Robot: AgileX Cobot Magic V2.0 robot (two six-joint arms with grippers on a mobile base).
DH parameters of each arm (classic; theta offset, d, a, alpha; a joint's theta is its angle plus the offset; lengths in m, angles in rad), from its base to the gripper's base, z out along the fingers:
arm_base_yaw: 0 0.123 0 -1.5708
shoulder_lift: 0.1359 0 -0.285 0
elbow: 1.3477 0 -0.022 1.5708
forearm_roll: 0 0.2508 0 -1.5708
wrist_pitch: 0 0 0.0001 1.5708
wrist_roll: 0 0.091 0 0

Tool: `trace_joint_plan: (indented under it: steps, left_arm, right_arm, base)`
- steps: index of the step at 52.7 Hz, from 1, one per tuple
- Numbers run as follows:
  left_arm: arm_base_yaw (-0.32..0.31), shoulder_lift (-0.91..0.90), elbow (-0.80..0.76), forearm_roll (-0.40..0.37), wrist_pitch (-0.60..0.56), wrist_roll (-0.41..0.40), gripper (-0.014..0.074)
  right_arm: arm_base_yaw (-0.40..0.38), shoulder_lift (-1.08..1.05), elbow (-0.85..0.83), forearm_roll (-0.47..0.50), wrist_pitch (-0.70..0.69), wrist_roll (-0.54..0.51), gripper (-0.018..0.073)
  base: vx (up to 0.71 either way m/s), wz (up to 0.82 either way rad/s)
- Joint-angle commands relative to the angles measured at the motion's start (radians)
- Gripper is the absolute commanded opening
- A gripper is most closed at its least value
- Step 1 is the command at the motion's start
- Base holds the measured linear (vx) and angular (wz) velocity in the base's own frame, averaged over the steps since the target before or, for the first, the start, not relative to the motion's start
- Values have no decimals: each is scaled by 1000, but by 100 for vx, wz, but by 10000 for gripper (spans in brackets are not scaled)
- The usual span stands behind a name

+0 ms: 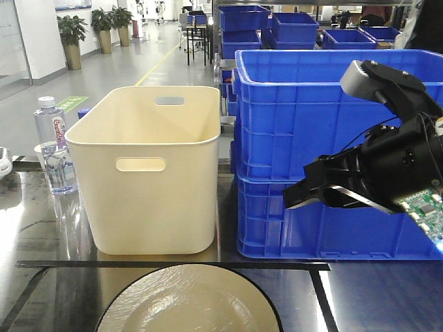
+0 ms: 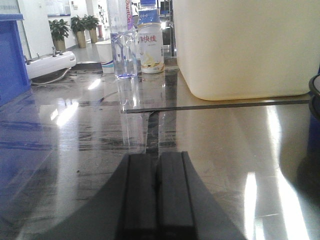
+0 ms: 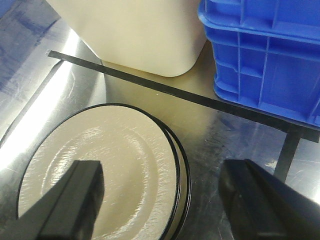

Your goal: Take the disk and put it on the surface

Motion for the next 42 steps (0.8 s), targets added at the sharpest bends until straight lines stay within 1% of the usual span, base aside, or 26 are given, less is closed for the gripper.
trace_joint_plan:
  steps: [1, 16, 22, 25, 31, 35, 40, 42]
  left_arm:
    - [3, 13, -18, -7, -83, -10, -8]
    - [3, 13, -18, -7, -83, -10, -8]
    - [3, 13, -18, -7, -83, -10, -8]
    - [3, 13, -18, -7, -83, -10, -8]
    - [3, 13, -18, -7, -83, -10, -8]
    - [3, 13, -18, -7, -83, -10, -8]
    - [3, 13, -18, -7, -83, -10, -8]
    - [3, 13, -18, -7, -83, -10, -8]
  right_arm:
    - [0, -28, -31, 16, -55, -5, 540]
    - [-2, -53, -27, 15, -66, -5, 529]
    - [-3, -129, 62, 3, -99, -5, 511]
    - [-13, -196, 153, -35, -154, -1, 485]
    - [-53, -366, 416, -59, -343, 40, 406]
    - [-95, -503, 593, -86, -455, 56, 344]
    - [-166, -646, 767, -144, -543, 55, 257]
    - [-197, -710, 837, -183, -568, 55, 221]
  base:
    - [0, 0]
    - [0, 0]
    - [0, 0]
    - [0, 0]
    - [0, 0]
    - [0, 0]
    - [0, 0]
    - [0, 0]
